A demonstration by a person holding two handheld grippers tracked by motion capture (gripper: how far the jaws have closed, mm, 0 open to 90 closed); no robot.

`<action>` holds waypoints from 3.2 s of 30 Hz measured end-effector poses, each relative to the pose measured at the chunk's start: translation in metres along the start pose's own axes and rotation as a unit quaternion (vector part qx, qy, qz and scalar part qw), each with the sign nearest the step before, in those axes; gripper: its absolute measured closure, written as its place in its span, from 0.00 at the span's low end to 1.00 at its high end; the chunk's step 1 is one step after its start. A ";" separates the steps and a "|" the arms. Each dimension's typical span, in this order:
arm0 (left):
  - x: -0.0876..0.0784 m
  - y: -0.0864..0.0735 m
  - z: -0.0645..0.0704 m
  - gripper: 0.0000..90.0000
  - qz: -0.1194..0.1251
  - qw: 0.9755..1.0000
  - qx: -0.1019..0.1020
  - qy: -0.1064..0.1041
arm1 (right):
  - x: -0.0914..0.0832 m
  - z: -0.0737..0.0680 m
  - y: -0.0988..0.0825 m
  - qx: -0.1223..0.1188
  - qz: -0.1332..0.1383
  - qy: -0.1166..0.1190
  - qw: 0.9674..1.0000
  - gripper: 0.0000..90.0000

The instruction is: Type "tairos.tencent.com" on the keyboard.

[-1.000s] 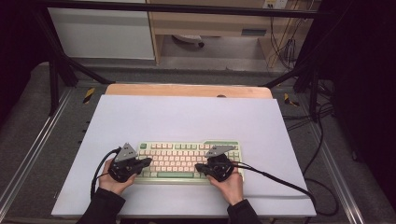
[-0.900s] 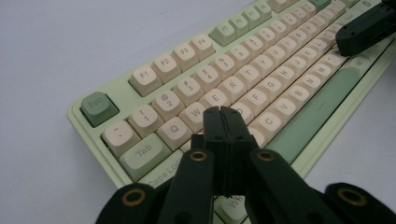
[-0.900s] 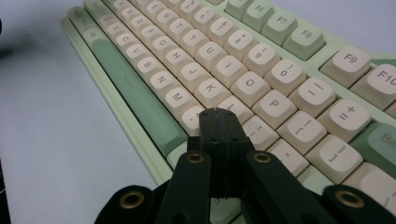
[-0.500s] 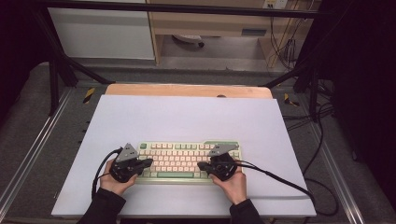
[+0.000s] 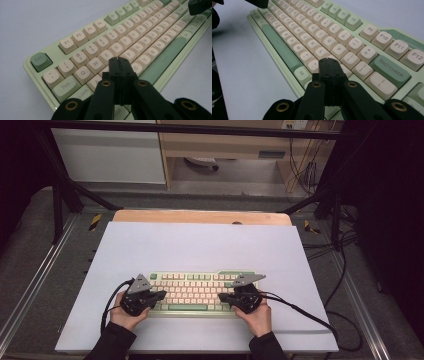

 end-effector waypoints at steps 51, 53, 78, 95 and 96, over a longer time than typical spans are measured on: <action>0.052 0.040 0.011 1.00 -0.017 1.000 0.009 0.005 | -0.010 0.003 -0.007 0.002 0.001 0.005 1.000 1.00; 0.054 0.039 0.011 1.00 -0.019 1.000 0.010 0.006 | -0.010 0.003 -0.007 0.004 0.001 0.005 1.000 1.00; 0.050 0.034 0.012 1.00 -0.012 1.000 0.022 -0.003 | -0.010 0.003 -0.007 0.000 0.001 0.003 1.000 1.00; 0.029 0.024 0.001 1.00 -0.010 1.000 0.009 0.002 | -0.012 0.002 -0.007 -0.002 0.004 0.004 1.000 1.00; 0.029 0.023 0.000 1.00 -0.011 1.000 0.007 0.004 | -0.012 0.002 -0.007 -0.003 0.004 0.005 1.000 1.00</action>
Point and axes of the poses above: each handheld gripper's, and its own axes: x roughly forward along the jaws, y roughly out of its top, z roughly to its right, the point moved 1 cm from there along x, roughly forward along the jaws, and after that the axes turned 13 degrees about x, right-handed, at the moved point
